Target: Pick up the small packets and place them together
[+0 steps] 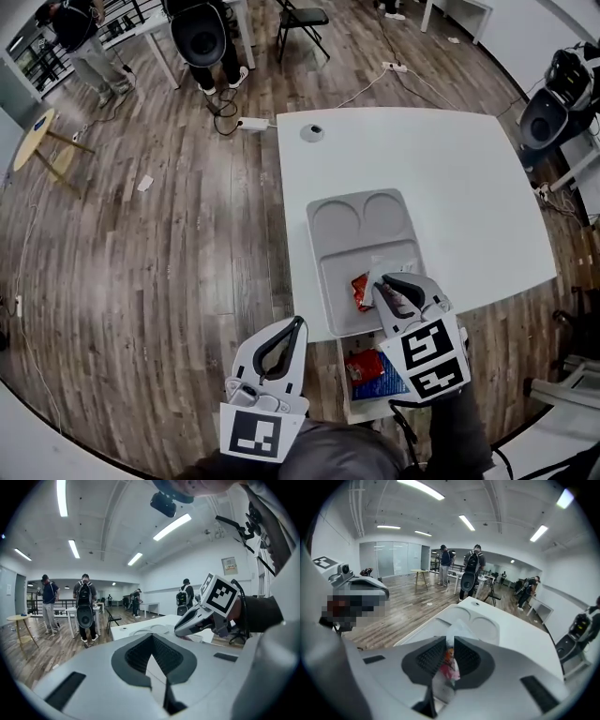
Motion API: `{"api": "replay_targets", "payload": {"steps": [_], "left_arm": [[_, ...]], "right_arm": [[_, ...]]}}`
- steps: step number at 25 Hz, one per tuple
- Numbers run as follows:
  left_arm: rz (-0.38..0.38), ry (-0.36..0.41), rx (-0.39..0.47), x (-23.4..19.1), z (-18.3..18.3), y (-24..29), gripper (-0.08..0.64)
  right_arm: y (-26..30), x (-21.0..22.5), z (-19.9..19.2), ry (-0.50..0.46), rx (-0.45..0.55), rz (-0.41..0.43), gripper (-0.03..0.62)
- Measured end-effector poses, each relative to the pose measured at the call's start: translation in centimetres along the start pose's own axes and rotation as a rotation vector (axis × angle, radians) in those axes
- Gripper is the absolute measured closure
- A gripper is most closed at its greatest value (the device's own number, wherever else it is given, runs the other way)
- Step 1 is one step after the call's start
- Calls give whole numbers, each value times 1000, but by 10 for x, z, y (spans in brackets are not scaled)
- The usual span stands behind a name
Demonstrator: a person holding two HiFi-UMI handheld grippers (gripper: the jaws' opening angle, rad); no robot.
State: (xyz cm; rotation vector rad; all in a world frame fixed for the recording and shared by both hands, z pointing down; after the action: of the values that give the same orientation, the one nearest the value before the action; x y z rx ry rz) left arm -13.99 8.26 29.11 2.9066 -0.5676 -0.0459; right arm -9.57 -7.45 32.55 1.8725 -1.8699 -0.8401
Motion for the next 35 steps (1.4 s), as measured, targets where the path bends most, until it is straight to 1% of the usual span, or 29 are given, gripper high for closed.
{"api": "replay_targets", "payload": {"steps": [3,6,10,13,18,21,24,28,32,35], "left_arm": [[13,0,-6,-6,-5,0,560],[28,-10,-12,-13,-10,-1,560],[31,-4,-12,-15,-9,-5,560],[27,-9,-7,-7,-6,-9,560],[-8,7,2,10,1,-10,560],[-30,7,12,27,6,-5,560],[-55,5,14,41,8,-4,560],[-75,1,6,54,2,-6,560],[-84,1,-7,59,-6,-4,560],[-78,-1,-17,56,-10,-3,560]], "right_arm": [[10,1,-2,24,3,16,537],[17,-3,-3,19,-7,37,521],[12,-7,1,15,15,34,500],[-1,-10,2,16,39,27,500],[-28,-9,-2,22,53,9,500],[-45,-8,-11,33,61,23,500],[-56,-18,-22,32,54,66,500],[-54,-51,-46,9,9,168,500],[-43,-81,-71,-73,-79,277,497],[-33,-94,-84,-128,-141,323,471]]}}
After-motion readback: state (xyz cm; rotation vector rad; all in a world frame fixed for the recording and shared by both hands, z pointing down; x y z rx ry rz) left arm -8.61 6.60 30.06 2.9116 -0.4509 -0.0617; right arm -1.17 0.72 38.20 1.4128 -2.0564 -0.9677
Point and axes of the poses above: the fingertips, and each gripper's own axes: y forward along the fingers, x to its right, z out of its top, the point moved 4 cm from there along -y, backward along the fingers, and after that the axes turned 5 degrees about x, right-handed, at the moved point
